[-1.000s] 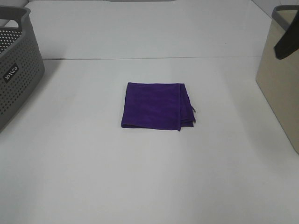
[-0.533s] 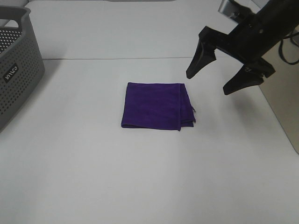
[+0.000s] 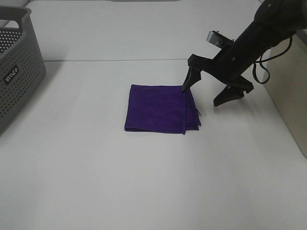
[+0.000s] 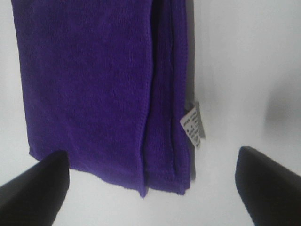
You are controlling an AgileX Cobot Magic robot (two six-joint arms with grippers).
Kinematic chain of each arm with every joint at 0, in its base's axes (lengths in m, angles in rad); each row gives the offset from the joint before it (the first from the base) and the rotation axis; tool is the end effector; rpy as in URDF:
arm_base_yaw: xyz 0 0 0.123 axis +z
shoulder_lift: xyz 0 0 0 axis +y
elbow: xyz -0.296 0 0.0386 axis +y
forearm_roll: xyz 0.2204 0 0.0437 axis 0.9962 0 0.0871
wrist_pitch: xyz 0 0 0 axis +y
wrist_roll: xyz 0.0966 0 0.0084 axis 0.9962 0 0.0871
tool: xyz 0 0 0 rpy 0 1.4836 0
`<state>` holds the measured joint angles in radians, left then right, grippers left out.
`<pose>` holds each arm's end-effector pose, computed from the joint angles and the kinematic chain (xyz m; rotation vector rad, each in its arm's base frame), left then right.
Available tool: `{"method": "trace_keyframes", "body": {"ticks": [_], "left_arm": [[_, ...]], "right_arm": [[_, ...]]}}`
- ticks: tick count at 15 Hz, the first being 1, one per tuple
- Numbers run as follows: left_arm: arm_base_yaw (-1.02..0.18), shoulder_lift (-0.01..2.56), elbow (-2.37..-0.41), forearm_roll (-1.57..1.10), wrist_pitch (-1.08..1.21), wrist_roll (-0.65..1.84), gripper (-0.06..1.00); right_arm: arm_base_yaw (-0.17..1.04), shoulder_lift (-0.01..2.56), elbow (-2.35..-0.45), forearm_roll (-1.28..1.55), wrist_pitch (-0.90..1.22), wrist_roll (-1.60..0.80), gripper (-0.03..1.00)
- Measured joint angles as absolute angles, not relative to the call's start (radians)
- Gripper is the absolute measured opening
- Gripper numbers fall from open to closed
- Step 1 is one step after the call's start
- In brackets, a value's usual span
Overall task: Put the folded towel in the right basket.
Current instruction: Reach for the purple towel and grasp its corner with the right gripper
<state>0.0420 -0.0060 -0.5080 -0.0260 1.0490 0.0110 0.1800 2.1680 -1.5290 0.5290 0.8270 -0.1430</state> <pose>-0.0383 -0.0038 0.2642 -0.0301 2.0181 0.0027 0.4116 0.1115 0.1628 0.0036 2.8974 0.6253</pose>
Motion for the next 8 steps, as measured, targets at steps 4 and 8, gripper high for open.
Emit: {"method": "trace_keyframes", "body": {"ticks": [4,8], "left_arm": [[0.042,-0.006,-0.508,-0.026,1.049,0.011,0.99],[0.042,-0.006,-0.508,-0.026,1.049,0.011,0.99]], "right_arm": [[0.18,2.248,-1.583,0.529,0.776,-0.143,0.92],[0.18,2.284,-1.595,0.528,0.763,-0.143,0.92]]}}
